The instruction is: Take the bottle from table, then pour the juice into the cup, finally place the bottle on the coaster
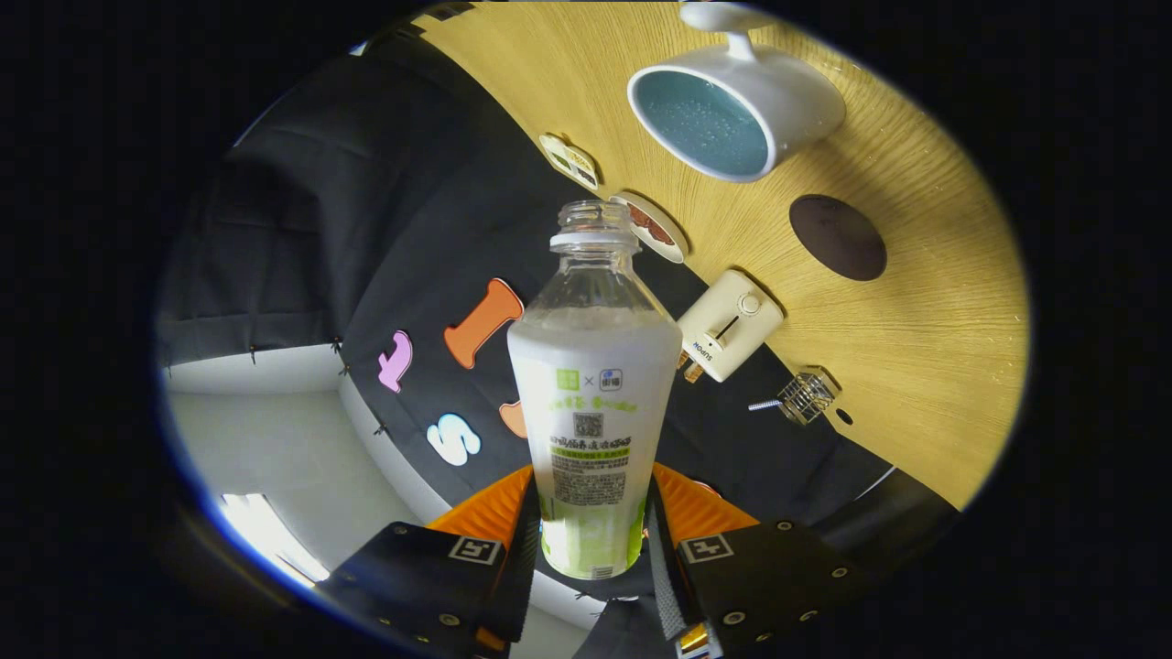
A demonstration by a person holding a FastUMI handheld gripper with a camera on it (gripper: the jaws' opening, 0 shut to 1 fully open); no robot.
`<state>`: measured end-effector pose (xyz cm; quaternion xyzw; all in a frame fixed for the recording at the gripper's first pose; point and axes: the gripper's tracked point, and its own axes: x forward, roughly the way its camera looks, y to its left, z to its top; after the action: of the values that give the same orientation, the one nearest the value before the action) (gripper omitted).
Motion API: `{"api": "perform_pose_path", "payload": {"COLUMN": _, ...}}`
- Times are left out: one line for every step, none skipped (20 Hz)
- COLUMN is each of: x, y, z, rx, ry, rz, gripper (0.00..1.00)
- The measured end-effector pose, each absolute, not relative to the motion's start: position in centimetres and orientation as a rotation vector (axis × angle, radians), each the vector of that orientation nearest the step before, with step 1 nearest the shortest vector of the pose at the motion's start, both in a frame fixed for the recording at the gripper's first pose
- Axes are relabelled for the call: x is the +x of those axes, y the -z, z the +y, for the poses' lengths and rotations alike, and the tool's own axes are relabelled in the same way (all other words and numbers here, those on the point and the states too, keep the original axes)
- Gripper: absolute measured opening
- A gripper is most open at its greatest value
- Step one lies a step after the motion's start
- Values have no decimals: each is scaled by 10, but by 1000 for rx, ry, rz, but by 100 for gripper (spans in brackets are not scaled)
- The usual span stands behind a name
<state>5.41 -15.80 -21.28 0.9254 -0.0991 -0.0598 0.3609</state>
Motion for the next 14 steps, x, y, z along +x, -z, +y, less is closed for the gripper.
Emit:
{"api": "perform_pose_path", "payload": {"x": 54, "y": 214, "z": -158, "rx": 2382, "ry": 159, "rz": -255, "gripper": 56}}
{"api": "perform_pose_path", "payload": {"x": 54, "y": 218, "z": -158, "rx": 2377, "ry": 166, "rz": -248, "gripper": 56}}
{"api": "perform_pose_path", "payload": {"x": 54, "y": 222, "z": -158, "rx": 2375, "ry": 172, "rz": -247, "gripper": 56}}
{"api": "perform_pose_path", "payload": {"x": 55, "y": 227, "z": -158, "rx": 2369, "ry": 178, "rz": -243, "gripper": 56}}
{"api": "perform_pose_path", "payload": {"x": 54, "y": 232, "z": -156, "rx": 2352, "ry": 184, "rz": -234, "gripper": 56}}
{"api": "perform_pose_path", "payload": {"x": 52, "y": 239, "z": -156, "rx": 2329, "ry": 204, "rz": -227, "gripper": 56}}
{"api": "perform_pose_path", "payload": {"x": 50, "y": 248, "z": -151, "rx": 2289, "ry": 221, "rz": -188, "gripper": 56}}
{"api": "perform_pose_path", "payload": {"x": 50, "y": 260, "z": -142, "rx": 2233, "ry": 246, "rz": -133, "gripper": 56}}
{"api": "perform_pose_path", "payload": {"x": 48, "y": 274, "z": -134, "rx": 2162, "ry": 281, "rz": -60, "gripper": 56}}
{"api": "perform_pose_path", "payload": {"x": 45, "y": 289, "z": -124, "rx": 2083, "ry": 312, "rz": 17, "gripper": 56}}
{"api": "perform_pose_path", "payload": {"x": 41, "y": 300, "z": -119, "rx": 2005, "ry": 329, "rz": 71, "gripper": 56}}
{"api": "perform_pose_path", "payload": {"x": 40, "y": 303, "z": -118, "rx": 1932, "ry": 327, "rz": 99, "gripper": 56}}
{"api": "perform_pose_path", "payload": {"x": 40, "y": 305, "z": -117, "rx": 1856, "ry": 317, "rz": 120, "gripper": 56}}
{"api": "perform_pose_path", "payload": {"x": 37, "y": 308, "z": -116, "rx": 1756, "ry": 316, "rz": 154, "gripper": 56}}
